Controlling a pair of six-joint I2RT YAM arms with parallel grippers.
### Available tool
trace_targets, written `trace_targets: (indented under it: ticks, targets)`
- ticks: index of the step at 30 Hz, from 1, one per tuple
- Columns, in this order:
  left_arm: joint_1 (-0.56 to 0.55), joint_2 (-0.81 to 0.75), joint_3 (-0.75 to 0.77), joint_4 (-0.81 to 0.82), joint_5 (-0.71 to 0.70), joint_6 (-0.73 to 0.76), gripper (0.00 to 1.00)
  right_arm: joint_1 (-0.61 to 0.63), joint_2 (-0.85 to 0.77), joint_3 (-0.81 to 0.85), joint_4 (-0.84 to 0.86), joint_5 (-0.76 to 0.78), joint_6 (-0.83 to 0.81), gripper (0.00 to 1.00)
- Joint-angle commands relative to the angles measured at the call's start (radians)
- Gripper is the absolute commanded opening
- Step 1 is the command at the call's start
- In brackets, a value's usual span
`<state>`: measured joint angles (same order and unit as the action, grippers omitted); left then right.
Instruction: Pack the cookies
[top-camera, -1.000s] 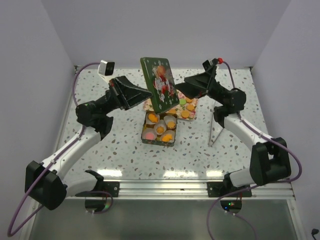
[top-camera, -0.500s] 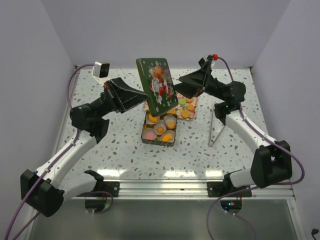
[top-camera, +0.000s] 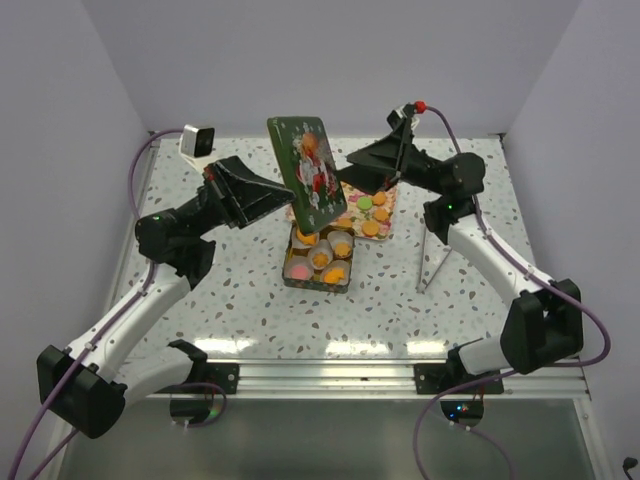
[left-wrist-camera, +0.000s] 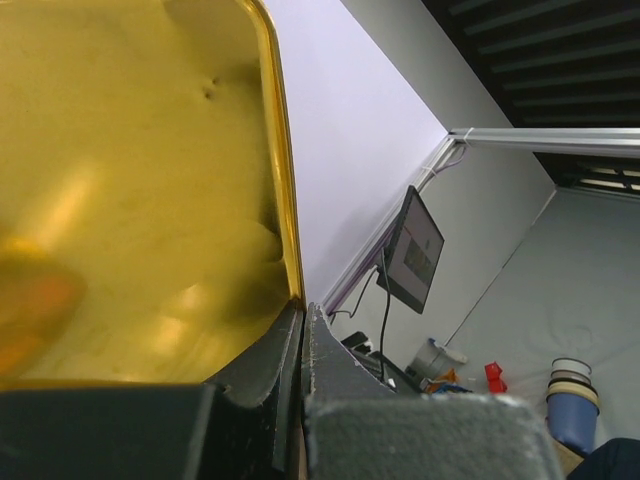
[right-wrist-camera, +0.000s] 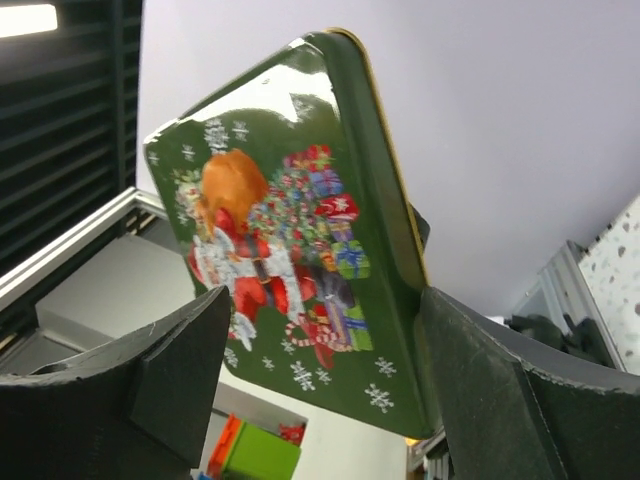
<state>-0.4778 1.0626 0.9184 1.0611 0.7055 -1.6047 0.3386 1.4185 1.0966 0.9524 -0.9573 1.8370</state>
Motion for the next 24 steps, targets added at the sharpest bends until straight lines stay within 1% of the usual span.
trace_targets:
  ticks: [1, 2, 3, 4, 5, 6, 9, 11, 14, 15, 16, 17, 18, 19, 20, 21, 24]
  targets:
    - [0.005, 0.005, 0.036, 0.025, -0.020, 0.023, 0.00, 0.034, -0.026, 0.080, -0.195, -0.051, -0.154, 0.80]
    - [0.005, 0.005, 0.043, 0.025, -0.020, 0.022, 0.00, 0.030, -0.036, 0.089, -0.269, -0.047, -0.206, 0.80]
    - [0.005, 0.004, 0.046, 0.022, -0.018, 0.023, 0.00, 0.031, -0.046, 0.101, -0.344, -0.040, -0.311, 0.80]
    - [0.007, 0.002, 0.056, 0.017, -0.018, 0.025, 0.00, 0.031, -0.049, 0.127, -0.468, -0.022, -0.355, 0.80]
    - [0.007, -0.006, 0.057, 0.008, -0.017, 0.028, 0.00, 0.031, -0.050, 0.138, -0.515, -0.011, -0.390, 0.80]
    - [0.005, -0.010, 0.060, -0.013, -0.015, 0.034, 0.00, 0.030, -0.046, 0.149, -0.543, -0.005, -0.424, 0.80]
    - [0.005, -0.030, 0.057, -0.039, -0.015, 0.049, 0.00, 0.030, -0.029, 0.175, -0.535, -0.004, -0.407, 0.80]
    - [0.005, -0.039, 0.048, -0.042, -0.017, 0.051, 0.00, 0.030, -0.015, 0.186, -0.503, -0.009, -0.392, 0.79]
    - [0.005, -0.050, 0.036, -0.044, -0.020, 0.052, 0.00, 0.030, -0.012, 0.175, -0.408, -0.015, -0.328, 0.78]
    - [0.005, -0.050, 0.034, -0.046, -0.020, 0.052, 0.00, 0.031, -0.010, 0.163, -0.353, -0.017, -0.246, 0.78]
    - [0.005, -0.050, 0.033, -0.046, -0.021, 0.052, 0.00, 0.030, -0.001, 0.142, -0.227, -0.017, -0.198, 0.77]
    - [0.005, -0.050, 0.033, -0.043, -0.021, 0.052, 0.00, 0.031, 0.003, 0.132, -0.161, -0.018, -0.149, 0.77]
    - [0.005, -0.050, 0.034, -0.039, -0.021, 0.052, 0.00, 0.031, 0.011, 0.122, -0.091, -0.015, -0.046, 0.77]
    - [0.005, -0.049, 0.033, -0.036, -0.021, 0.051, 0.00, 0.031, 0.014, 0.106, 0.043, -0.012, 0.003, 0.77]
    - [0.007, -0.046, 0.034, -0.026, -0.023, 0.048, 0.00, 0.031, 0.019, 0.103, 0.087, -0.011, 0.071, 0.77]
    - [0.005, -0.043, 0.034, -0.020, -0.023, 0.045, 0.00, 0.033, 0.019, 0.102, 0.132, -0.015, 0.086, 0.75]
    - [0.007, -0.039, 0.033, -0.007, -0.023, 0.038, 0.00, 0.043, 0.000, 0.112, 0.125, -0.034, 0.091, 0.75]
